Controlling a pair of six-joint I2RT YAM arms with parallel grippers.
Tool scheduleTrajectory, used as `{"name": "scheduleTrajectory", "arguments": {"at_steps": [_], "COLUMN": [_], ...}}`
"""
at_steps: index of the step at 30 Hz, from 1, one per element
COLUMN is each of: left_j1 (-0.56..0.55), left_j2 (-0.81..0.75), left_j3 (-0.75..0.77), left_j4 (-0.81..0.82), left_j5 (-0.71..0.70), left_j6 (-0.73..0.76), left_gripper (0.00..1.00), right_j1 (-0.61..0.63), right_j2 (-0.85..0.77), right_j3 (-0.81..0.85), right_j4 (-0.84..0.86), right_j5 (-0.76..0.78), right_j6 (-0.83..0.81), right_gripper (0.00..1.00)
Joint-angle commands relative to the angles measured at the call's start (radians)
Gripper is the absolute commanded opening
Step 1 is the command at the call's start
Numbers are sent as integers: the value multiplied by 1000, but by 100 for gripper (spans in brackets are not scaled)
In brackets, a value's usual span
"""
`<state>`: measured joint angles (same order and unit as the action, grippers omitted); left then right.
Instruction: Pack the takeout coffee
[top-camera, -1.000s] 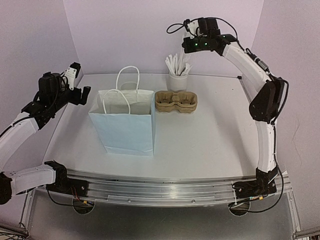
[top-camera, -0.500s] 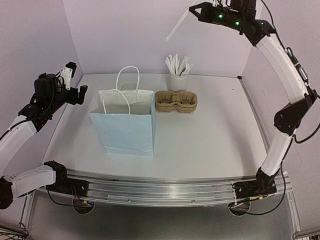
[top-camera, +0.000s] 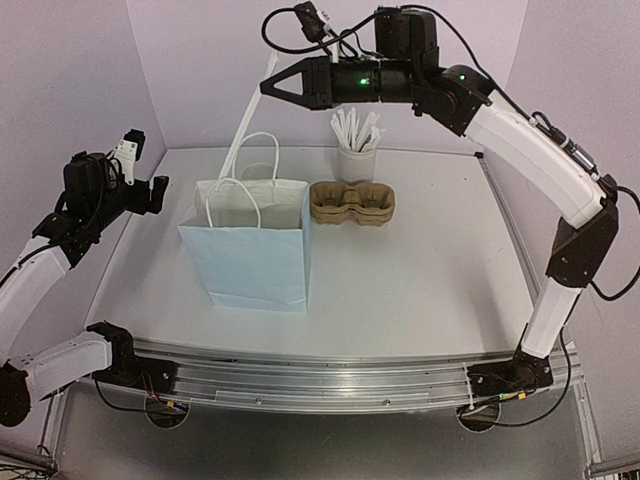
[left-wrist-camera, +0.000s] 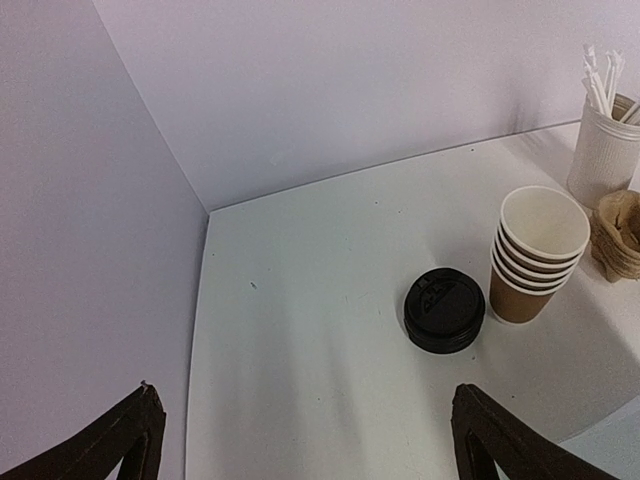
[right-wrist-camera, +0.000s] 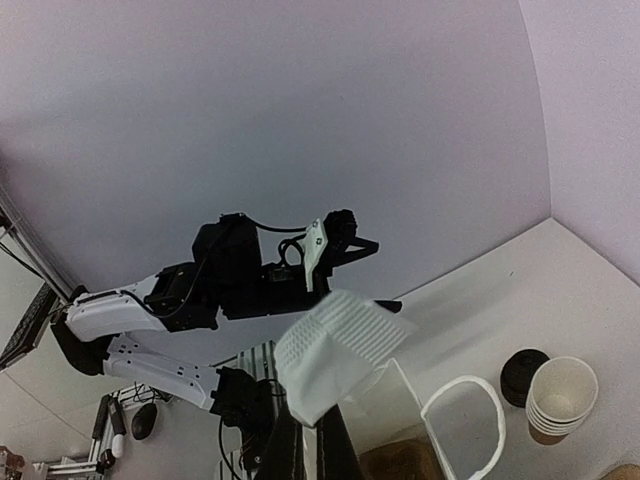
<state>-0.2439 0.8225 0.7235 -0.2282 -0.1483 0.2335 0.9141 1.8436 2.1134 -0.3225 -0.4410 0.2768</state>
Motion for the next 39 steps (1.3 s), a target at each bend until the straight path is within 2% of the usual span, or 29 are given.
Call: {"name": "scheduleTrajectory", "arguments": {"at_steps": [1,4,8,14,16,19,20,23,30,35,39], "left_j1": [13,18,23,36,37,37,37,37,45,78,123], "left_j2": [-20,-15,-14,-20,-19,-16,-15,-17,-21,-26,-27], "left_j3": [-2,-2,4,2,-1,-3,-4,-6,-15,-32,-73], "left_j4": [-16,-16,-14,-19,-18,-14,-12,-10,-12,24,107], "left_j5": [19,25,33,31,32,33,33,33,24,0,5], "left_j6": [-21,-30,-33,-30,-32,-31,-31,-30,-47,-124,-223], "left_gripper": [100,100,100,99,100,100,100,100,100,100,100], "right_j1": [40,60,67,93,99,101,102,102,100,36,-115], "right_j2": [9,58,152,228,243,262,265,271,207,44,-137], "right_j3": [-71,-66,13,37,59,104,118,156,228,91,-190], "right_j4": [36,36,23,-52,-76,-91,-93,-92,-90,-90,-93], "right_j5": [59,113,112,123,133,140,138,134,149,336,538], "right_j6": [-55,-96,-111,-166,-181,-192,-194,-186,-129,-67,8], "right_gripper": [0,0,0,2,13,38,44,51,57,59,60]}}
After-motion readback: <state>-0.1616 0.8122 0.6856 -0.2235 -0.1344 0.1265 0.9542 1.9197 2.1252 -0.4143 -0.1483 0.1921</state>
